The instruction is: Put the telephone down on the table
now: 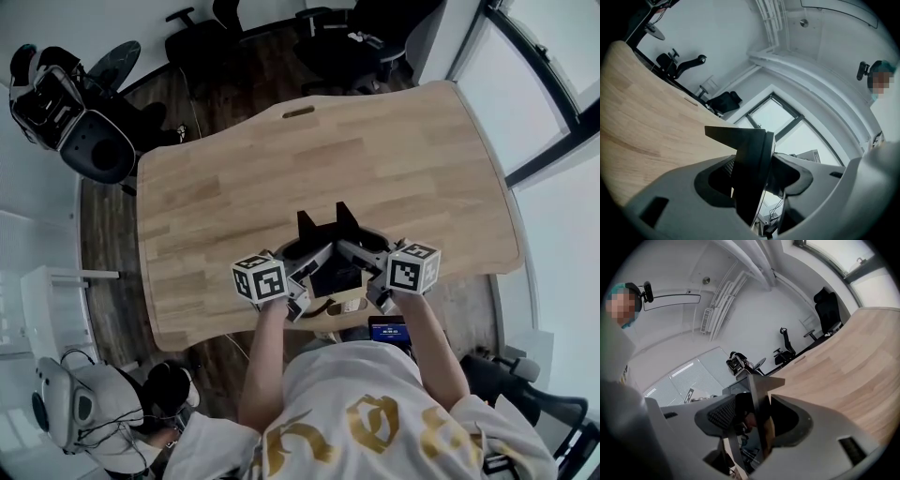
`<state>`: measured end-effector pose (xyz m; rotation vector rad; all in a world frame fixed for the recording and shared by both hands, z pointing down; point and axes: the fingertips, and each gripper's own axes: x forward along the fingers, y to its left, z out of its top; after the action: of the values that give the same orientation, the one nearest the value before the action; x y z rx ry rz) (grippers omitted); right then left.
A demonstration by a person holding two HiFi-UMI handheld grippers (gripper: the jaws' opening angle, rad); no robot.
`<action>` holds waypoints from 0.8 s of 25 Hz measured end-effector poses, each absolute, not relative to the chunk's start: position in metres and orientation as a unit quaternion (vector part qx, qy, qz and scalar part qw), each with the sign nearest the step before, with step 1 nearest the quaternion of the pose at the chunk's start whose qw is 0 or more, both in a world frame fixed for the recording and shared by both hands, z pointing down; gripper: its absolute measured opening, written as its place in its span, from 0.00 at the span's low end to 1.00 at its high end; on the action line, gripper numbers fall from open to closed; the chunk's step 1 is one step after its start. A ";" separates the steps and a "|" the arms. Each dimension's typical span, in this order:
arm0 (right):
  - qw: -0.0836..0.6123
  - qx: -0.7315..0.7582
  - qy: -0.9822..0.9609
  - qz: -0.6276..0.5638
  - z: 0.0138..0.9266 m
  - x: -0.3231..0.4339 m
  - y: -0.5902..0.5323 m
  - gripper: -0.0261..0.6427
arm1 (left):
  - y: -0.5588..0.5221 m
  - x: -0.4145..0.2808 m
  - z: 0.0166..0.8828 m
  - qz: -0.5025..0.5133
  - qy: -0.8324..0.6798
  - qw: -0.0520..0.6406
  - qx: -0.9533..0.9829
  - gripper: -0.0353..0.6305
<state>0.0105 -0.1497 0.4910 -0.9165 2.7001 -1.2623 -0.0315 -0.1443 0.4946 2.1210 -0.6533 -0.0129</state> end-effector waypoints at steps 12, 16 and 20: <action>-0.004 -0.286 0.860 -0.422 0.511 0.006 -0.163 0.36 | -0.157 -0.035 0.515 -0.005 -0.266 0.463 0.845 0.41; -0.010 -0.284 0.857 -0.431 0.519 0.007 -0.165 0.36 | -0.159 -0.034 0.523 -0.003 -0.266 0.470 0.841 0.41; -0.015 -0.279 0.854 -0.439 0.530 0.006 -0.167 0.36 | -0.160 -0.035 0.534 -0.004 -0.270 0.477 0.836 0.41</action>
<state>0.0059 -0.1673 0.5304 -0.8864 2.7089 -1.3916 -0.0350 -0.1604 0.5341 2.0429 -0.6599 -0.0093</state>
